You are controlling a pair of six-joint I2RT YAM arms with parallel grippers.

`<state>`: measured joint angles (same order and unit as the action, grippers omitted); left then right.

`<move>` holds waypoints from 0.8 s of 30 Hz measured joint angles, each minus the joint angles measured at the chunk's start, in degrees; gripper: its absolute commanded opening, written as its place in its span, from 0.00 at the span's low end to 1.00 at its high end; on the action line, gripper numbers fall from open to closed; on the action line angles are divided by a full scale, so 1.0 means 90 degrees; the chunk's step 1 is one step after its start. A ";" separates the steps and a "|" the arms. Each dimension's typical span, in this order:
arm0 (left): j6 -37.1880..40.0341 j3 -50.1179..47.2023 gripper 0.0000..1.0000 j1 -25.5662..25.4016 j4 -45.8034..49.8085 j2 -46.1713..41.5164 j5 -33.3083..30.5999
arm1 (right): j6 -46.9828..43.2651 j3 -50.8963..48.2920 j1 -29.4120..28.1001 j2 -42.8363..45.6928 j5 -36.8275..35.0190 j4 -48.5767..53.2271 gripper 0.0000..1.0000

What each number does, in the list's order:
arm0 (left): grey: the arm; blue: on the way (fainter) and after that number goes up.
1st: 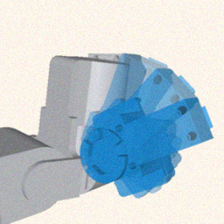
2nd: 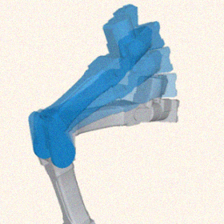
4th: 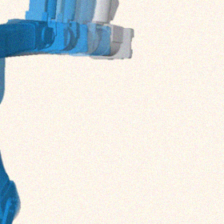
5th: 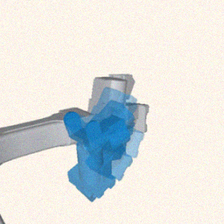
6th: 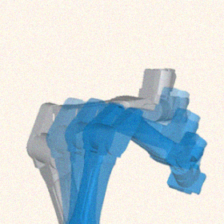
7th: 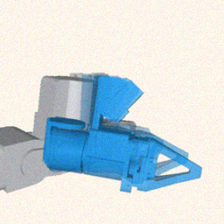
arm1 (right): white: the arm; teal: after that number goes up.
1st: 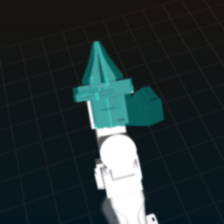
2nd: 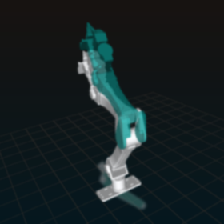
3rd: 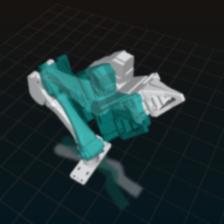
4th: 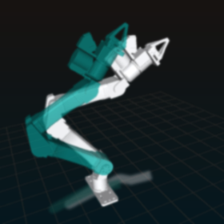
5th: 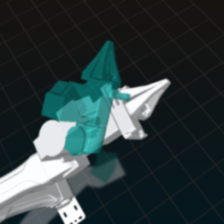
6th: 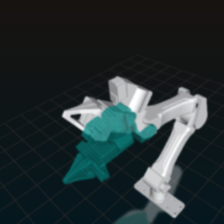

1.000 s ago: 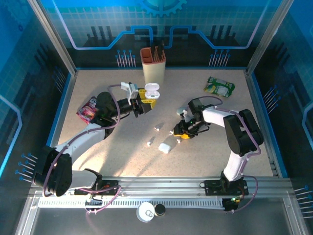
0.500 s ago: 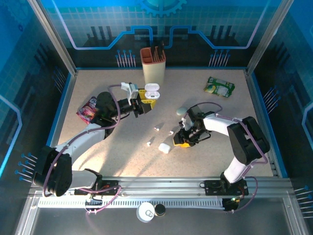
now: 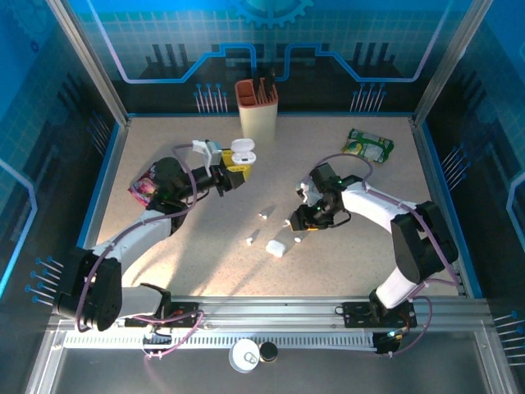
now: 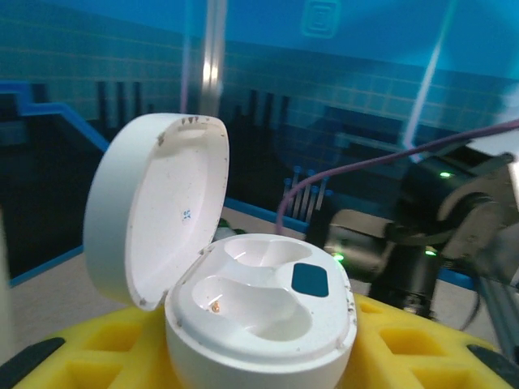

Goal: Insert the wireless bluetooth earbuds into the charging case

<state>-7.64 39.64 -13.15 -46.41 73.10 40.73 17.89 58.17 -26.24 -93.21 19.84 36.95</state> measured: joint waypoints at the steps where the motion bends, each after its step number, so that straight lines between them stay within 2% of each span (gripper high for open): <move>1: -0.0002 -0.0029 0.45 0.0134 0.0000 -0.0051 -0.0019 | -0.0036 0.0007 -0.0017 -0.0019 -0.0041 -0.0007 0.49; 5: 0.0000 -0.0056 0.45 0.0459 -0.0012 -0.0233 -0.0053 | -0.0155 0.0153 -0.0039 -0.0418 -0.0097 -0.0015 0.49; 11: -0.0024 -0.0053 0.45 0.0491 -0.0015 -0.0340 -0.0046 | -0.0185 0.0197 -0.0049 -0.1015 0.0034 -0.0197 0.48; 24: -0.0335 -0.0056 0.44 0.0491 -0.0265 -0.0296 -0.0041 | -0.0058 -0.0304 -0.0090 -0.0719 0.0204 -0.0593 0.46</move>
<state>-10.66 39.13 -8.73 -48.80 70.43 40.36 17.37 55.44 -27.05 -99.68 21.67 31.62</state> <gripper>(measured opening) 0.444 0.464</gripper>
